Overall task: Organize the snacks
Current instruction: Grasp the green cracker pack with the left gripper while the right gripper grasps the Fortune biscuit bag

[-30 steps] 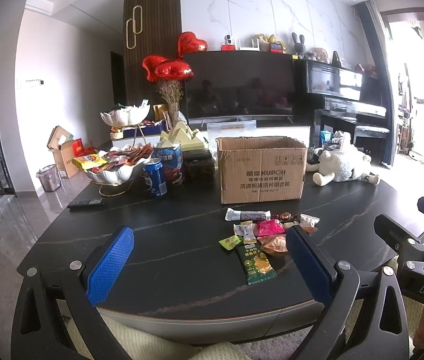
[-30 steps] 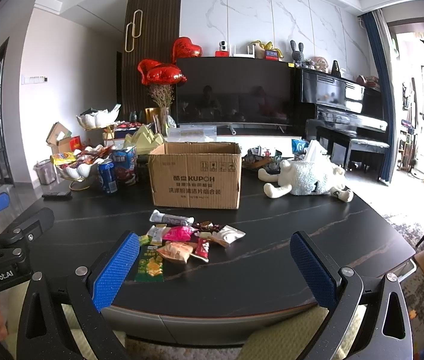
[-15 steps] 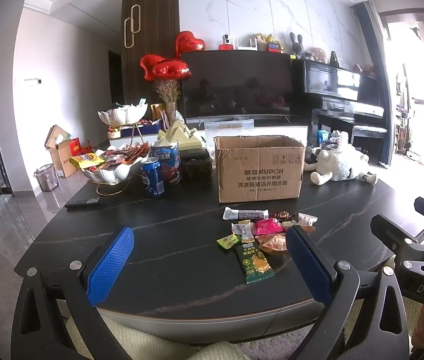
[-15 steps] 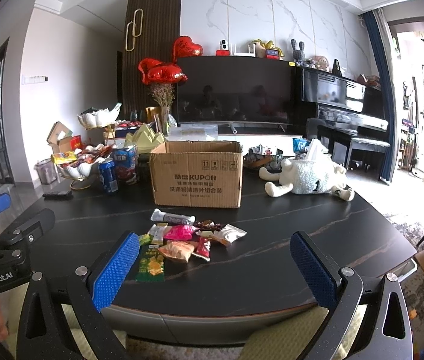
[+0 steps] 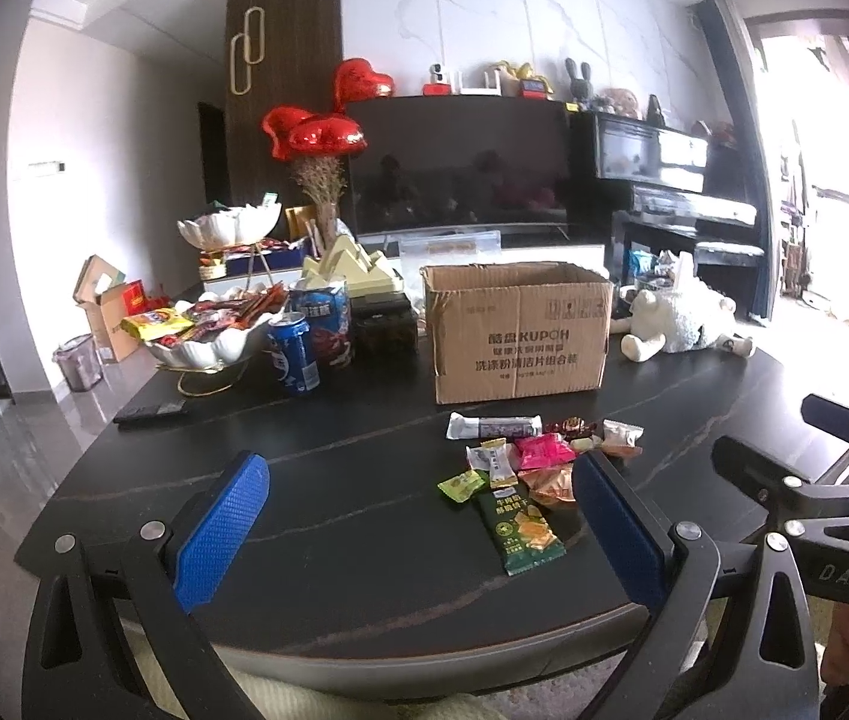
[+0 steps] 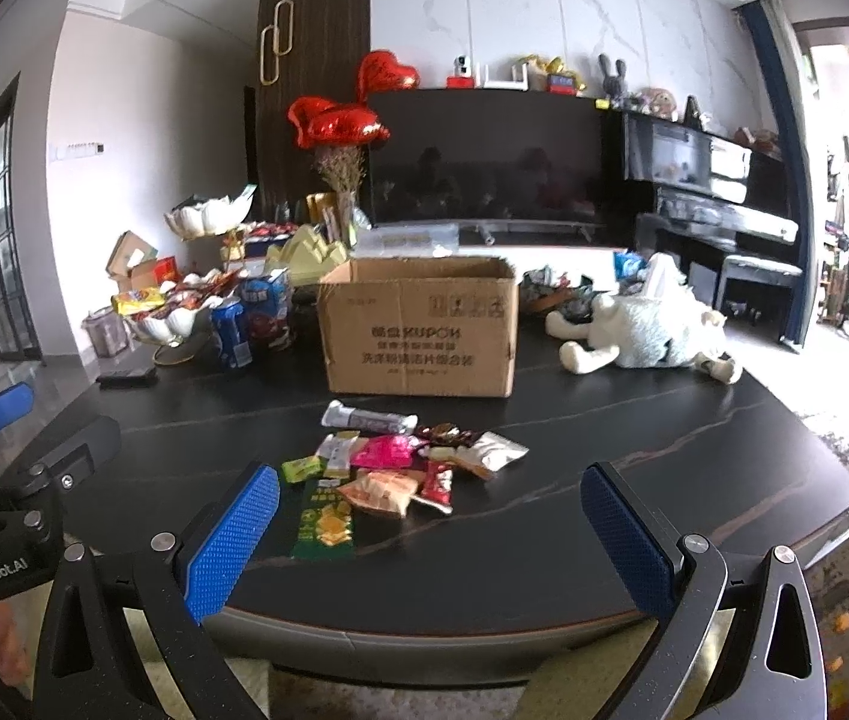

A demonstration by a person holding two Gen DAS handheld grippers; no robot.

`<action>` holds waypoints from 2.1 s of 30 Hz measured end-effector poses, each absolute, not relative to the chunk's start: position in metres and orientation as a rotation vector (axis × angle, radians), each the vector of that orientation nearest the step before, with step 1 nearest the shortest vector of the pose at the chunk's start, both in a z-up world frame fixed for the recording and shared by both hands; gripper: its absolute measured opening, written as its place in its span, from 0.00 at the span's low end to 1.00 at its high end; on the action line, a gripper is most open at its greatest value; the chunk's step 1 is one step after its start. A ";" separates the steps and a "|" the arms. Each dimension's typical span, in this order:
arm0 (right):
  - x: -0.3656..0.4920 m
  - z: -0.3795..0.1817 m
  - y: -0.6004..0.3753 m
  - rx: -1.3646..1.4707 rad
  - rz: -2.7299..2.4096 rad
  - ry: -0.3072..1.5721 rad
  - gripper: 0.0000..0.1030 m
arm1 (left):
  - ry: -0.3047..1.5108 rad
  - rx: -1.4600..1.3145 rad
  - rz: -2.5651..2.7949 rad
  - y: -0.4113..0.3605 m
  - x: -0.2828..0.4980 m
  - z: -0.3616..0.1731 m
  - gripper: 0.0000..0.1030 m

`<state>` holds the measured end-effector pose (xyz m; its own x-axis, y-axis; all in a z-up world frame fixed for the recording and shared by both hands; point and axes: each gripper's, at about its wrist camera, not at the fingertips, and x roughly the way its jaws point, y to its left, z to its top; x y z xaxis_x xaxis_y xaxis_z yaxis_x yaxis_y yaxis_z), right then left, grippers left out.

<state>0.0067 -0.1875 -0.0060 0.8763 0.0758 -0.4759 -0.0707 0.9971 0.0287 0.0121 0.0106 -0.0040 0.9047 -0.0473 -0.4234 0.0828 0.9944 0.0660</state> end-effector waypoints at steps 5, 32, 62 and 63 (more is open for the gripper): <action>0.034 -0.020 -0.176 0.024 0.117 0.565 0.96 | 0.477 0.101 -0.131 0.016 0.040 -0.013 0.92; 0.160 -0.109 -0.159 0.225 0.082 0.915 0.72 | 0.791 0.138 -0.400 0.017 0.192 -0.118 0.66; 0.175 -0.136 -0.163 0.278 0.105 0.996 0.48 | 0.911 0.146 -0.438 0.000 0.229 -0.153 0.25; 0.174 -0.136 -0.164 0.279 0.107 0.995 0.48 | 0.915 0.140 -0.439 0.000 0.228 -0.153 0.25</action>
<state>0.1741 -0.1636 -0.1361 0.5429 0.2154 -0.8117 0.0384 0.9592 0.2802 0.2282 0.0001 -0.1528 0.5288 -0.3071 -0.7912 0.4244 0.9030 -0.0668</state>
